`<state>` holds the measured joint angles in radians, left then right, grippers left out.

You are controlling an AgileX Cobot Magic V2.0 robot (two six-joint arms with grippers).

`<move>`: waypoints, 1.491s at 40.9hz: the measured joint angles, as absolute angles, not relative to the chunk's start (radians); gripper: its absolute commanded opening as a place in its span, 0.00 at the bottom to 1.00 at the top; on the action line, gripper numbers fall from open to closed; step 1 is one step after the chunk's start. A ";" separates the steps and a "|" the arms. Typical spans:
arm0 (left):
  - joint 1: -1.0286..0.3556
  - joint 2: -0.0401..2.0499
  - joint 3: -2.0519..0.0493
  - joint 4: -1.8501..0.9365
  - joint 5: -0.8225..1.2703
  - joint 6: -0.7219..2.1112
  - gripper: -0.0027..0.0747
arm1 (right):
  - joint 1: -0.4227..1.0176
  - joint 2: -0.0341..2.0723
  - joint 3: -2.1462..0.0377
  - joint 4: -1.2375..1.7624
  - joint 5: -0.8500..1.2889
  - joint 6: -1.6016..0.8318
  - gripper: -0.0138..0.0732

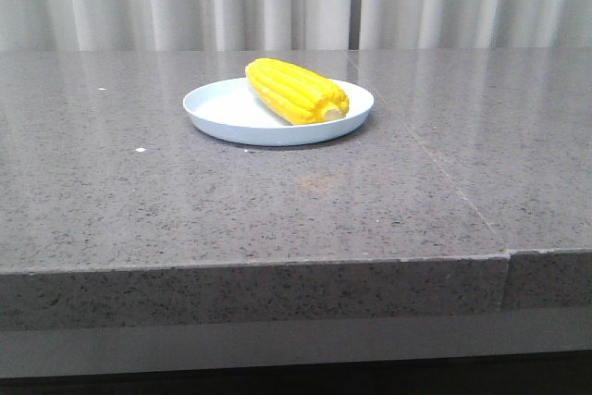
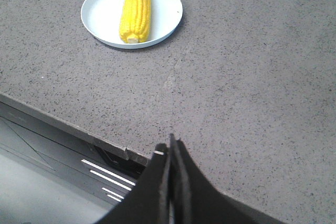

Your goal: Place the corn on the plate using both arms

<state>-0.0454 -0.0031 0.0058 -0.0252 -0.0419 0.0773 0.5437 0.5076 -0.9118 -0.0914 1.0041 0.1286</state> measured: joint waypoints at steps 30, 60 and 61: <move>-0.045 -0.003 0.006 -0.025 -0.043 0.077 0.01 | 0.545 0.496 -0.897 -0.091 0.987 0.130 0.08; -0.045 -0.003 0.006 -0.025 -0.043 0.077 0.01 | 0.155 0.033 -0.105 -0.090 0.139 0.130 0.08; -0.045 -0.003 0.006 -0.025 -0.043 0.077 0.01 | 0.146 0.022 -0.089 -0.083 0.125 0.130 0.08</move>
